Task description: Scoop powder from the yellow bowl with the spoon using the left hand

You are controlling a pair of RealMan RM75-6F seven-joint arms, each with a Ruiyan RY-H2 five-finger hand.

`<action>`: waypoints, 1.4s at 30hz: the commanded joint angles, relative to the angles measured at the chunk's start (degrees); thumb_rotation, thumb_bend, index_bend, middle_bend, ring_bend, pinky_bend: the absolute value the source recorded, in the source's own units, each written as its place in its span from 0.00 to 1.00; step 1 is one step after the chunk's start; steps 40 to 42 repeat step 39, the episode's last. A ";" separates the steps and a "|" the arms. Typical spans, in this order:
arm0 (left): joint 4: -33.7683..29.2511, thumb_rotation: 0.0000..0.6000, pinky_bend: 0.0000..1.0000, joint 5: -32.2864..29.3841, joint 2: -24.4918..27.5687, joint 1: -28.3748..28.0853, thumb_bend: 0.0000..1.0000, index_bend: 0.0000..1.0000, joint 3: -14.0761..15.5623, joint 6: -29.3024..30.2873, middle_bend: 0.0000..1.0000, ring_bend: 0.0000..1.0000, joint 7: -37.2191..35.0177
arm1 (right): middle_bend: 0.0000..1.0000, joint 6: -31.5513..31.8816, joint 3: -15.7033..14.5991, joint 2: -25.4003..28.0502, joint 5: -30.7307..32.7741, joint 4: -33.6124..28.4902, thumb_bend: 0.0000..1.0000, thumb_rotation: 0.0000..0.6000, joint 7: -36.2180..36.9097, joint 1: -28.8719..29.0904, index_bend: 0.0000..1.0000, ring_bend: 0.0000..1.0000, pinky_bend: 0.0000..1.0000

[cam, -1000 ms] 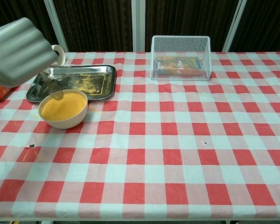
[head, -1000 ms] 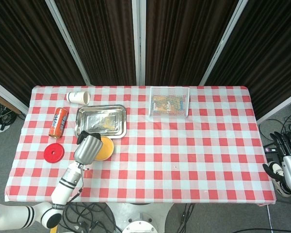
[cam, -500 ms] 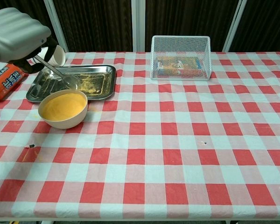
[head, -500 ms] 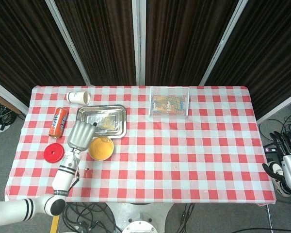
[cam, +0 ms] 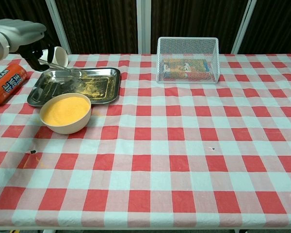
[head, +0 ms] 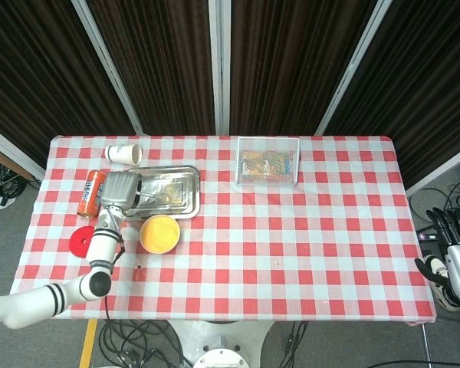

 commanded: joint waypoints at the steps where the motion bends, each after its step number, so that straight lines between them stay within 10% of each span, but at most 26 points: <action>1: 3.32 1.00 0.93 -2.40 -2.04 -2.22 0.42 0.54 0.82 -1.69 0.98 0.94 0.96 | 0.07 -0.20 -0.04 -0.04 0.11 0.01 0.17 1.00 -0.02 0.02 0.00 0.00 0.00; 14: 2.18 1.00 0.91 2.01 0.12 -0.19 0.36 0.32 2.00 3.44 0.82 0.81 -6.33 | 0.06 -0.72 0.09 0.03 0.32 0.07 0.17 1.00 0.02 0.33 0.00 0.00 0.00; 27: -12.68 1.00 0.42 27.69 17.60 20.06 0.20 0.32 14.90 29.15 0.40 0.33 -18.39 | 0.05 -1.66 0.00 -0.03 0.28 0.74 0.17 1.00 1.03 0.83 0.00 0.00 0.00; 42: -18.70 1.00 0.31 32.39 22.28 36.78 0.19 0.32 23.70 40.44 0.38 0.29 -22.10 | 0.04 -2.09 -0.71 -1.84 -0.57 2.18 0.17 1.00 1.57 1.09 0.00 0.00 0.00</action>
